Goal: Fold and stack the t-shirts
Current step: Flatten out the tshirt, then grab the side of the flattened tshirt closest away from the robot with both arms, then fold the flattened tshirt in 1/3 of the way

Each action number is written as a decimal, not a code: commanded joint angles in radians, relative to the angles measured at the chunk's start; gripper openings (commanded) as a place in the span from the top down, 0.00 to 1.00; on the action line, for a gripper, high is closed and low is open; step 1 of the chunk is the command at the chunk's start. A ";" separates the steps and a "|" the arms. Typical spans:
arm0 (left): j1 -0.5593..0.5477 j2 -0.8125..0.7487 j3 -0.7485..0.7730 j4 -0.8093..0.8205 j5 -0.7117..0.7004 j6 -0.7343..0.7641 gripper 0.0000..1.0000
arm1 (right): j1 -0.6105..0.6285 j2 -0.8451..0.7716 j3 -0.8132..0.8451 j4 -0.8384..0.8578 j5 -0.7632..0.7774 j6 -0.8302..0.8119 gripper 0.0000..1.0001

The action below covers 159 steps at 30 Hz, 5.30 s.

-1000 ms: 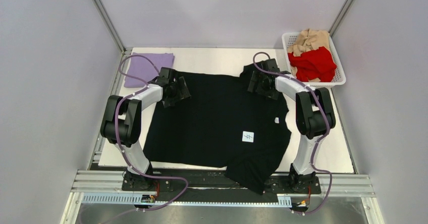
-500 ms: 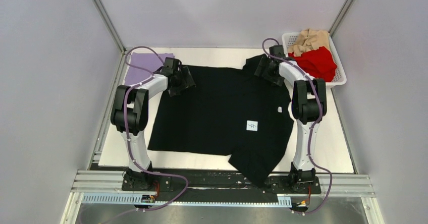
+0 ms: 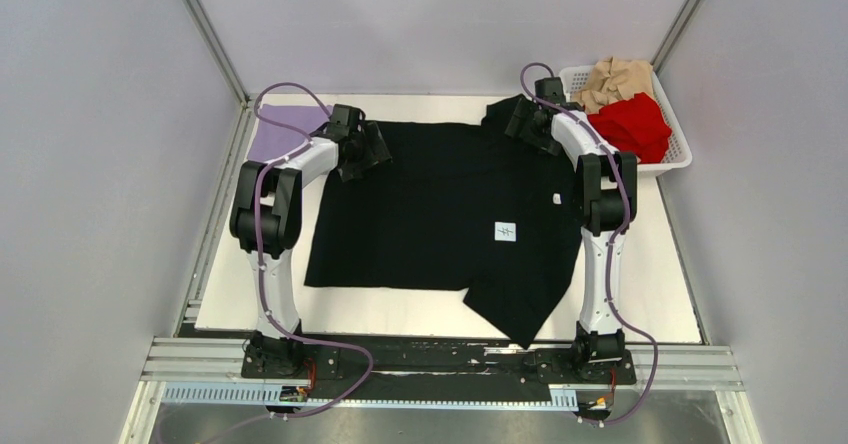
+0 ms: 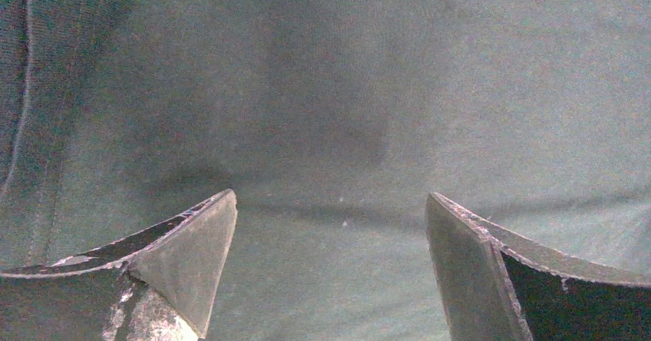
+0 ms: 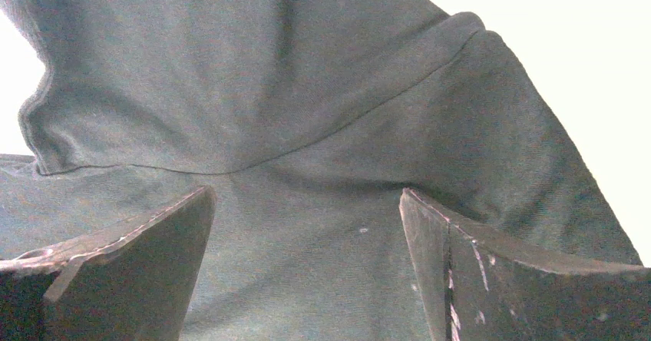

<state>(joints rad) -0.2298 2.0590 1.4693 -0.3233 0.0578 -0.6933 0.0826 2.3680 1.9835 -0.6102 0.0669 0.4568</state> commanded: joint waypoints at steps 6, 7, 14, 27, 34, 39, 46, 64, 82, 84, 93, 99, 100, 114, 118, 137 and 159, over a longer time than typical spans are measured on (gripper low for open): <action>-0.025 -0.243 -0.043 -0.064 -0.050 0.066 0.00 | 0.054 -0.213 -0.052 0.026 0.005 -0.127 0.00; -0.029 -0.272 -0.055 -0.076 -0.069 0.073 0.00 | 0.071 -0.245 -0.083 0.034 0.006 -0.139 0.00; -0.049 -0.630 -0.321 -0.188 -0.177 0.036 0.00 | 0.172 -0.458 -0.287 0.088 0.002 -0.132 0.00; -0.057 -1.176 -0.831 -0.534 -0.271 -0.245 0.00 | 0.307 -0.914 -0.854 0.218 0.014 0.036 0.00; -0.057 -1.205 -0.922 -0.541 -0.331 -0.409 0.06 | 0.306 -1.099 -1.057 0.228 0.066 0.054 0.00; -0.057 -1.144 -0.972 -0.411 -0.324 -0.467 0.13 | 0.305 -1.145 -1.083 0.231 0.080 0.051 0.00; -0.057 -1.048 -0.987 -0.330 -0.373 -0.540 0.27 | 0.303 -1.172 -1.096 0.230 0.114 0.043 0.00; -0.056 -0.952 -0.989 -0.244 -0.382 -0.558 0.93 | 0.278 -1.192 -1.115 0.220 0.149 0.044 0.00; -0.057 -1.064 -0.968 -0.272 -0.390 -0.475 1.00 | 0.659 -1.352 -1.246 -0.293 -0.179 0.207 0.22; -0.057 -1.078 -0.971 -0.278 -0.390 -0.477 1.00 | 0.717 -1.344 -1.273 -0.341 -0.174 0.266 0.27; -0.057 -1.113 -0.988 -0.281 -0.379 -0.476 1.00 | 0.767 -1.236 -1.341 -0.334 -0.106 0.457 0.44; -0.057 -1.103 -0.991 -0.273 -0.378 -0.479 1.00 | 0.767 -1.121 -1.373 -0.237 -0.082 0.508 0.48; -0.057 -1.101 -0.990 -0.276 -0.376 -0.480 1.00 | 0.768 -1.106 -1.376 -0.225 -0.088 0.515 0.49; -0.057 -1.172 -0.984 -0.415 -0.380 -0.559 1.00 | 0.770 -1.123 -1.351 -0.380 -0.096 0.571 1.00; -0.057 -1.255 -0.979 -0.525 -0.397 -0.567 1.00 | 0.780 -1.194 -1.355 -0.467 -0.140 0.575 1.00; -0.057 -1.252 -0.912 -0.420 -0.356 -0.535 1.00 | 0.630 -1.237 -1.151 -0.346 0.028 0.368 1.00; 0.011 -0.907 -0.684 -0.231 -0.395 -0.468 1.00 | 0.294 -1.092 -0.900 -0.071 0.070 0.078 1.00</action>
<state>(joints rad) -0.2497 1.1328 0.7410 -0.6113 -0.3023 -1.1877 0.4015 1.2587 1.0176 -0.7704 0.1230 0.6216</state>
